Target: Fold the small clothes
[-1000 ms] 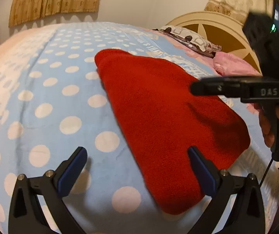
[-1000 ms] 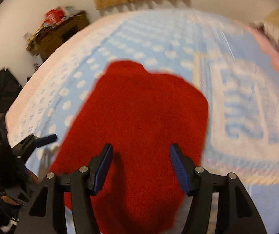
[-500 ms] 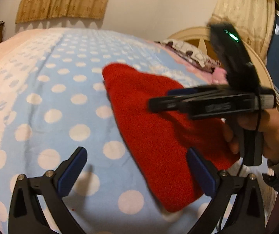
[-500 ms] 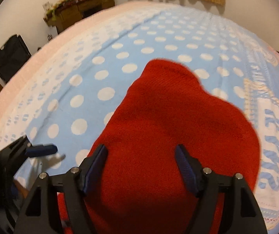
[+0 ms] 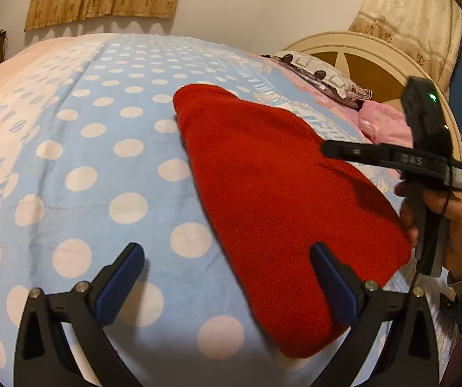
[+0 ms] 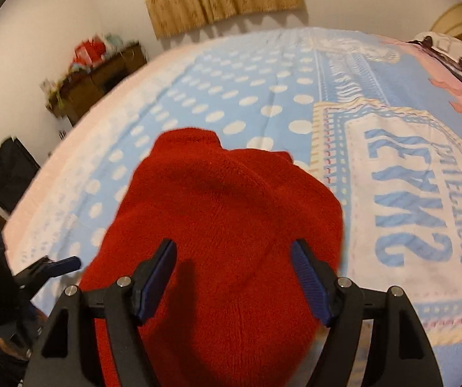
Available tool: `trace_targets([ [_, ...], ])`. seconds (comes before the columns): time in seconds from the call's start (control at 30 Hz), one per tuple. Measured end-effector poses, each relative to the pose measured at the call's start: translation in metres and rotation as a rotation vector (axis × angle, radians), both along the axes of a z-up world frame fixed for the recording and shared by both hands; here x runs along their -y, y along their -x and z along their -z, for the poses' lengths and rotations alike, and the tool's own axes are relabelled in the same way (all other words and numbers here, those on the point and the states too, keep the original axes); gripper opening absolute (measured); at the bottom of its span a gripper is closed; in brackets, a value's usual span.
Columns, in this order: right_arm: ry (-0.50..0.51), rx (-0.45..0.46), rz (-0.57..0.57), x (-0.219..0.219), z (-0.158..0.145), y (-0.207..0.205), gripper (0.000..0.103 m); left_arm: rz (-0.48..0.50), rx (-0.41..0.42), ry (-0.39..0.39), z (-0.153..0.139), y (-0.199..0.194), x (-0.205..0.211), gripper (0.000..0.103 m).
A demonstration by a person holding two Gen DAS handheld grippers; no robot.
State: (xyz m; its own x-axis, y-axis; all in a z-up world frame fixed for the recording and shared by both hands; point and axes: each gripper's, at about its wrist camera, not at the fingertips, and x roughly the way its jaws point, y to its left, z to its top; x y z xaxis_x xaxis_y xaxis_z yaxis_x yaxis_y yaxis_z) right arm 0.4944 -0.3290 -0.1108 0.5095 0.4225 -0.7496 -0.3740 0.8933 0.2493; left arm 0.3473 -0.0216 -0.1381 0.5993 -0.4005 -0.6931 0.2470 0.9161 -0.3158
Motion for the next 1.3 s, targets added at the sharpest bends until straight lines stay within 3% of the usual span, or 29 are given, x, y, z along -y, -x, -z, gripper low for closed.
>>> trace_targets([
  [0.3,-0.109,-0.061,0.101,0.058,0.015,-0.007,0.074,0.016,-0.016,-0.020,-0.004,-0.006,0.011,0.103],
  [0.57,-0.185,-0.132,0.067,0.051,0.033,-0.022,0.074,0.038,-0.100,0.057,0.008,-0.026,0.013,0.103],
  [0.87,-0.238,-0.131,0.097,0.060,0.038,-0.023,0.074,-0.003,-0.079,0.117,0.007,-0.032,0.001,0.103],
  [1.03,-0.275,-0.133,0.116,0.060,0.043,-0.033,0.074,0.051,-0.094,0.081,0.011,-0.037,0.015,0.103],
  [1.2,-0.339,-0.137,0.023,0.052,0.042,-0.025,0.073,0.053,-0.089,0.173,0.013,-0.036,0.002,0.103],
  [1.3,-0.328,-0.144,0.016,0.046,0.045,-0.027,0.073,0.049,-0.082,0.126,0.012,-0.037,0.010,0.103],
])
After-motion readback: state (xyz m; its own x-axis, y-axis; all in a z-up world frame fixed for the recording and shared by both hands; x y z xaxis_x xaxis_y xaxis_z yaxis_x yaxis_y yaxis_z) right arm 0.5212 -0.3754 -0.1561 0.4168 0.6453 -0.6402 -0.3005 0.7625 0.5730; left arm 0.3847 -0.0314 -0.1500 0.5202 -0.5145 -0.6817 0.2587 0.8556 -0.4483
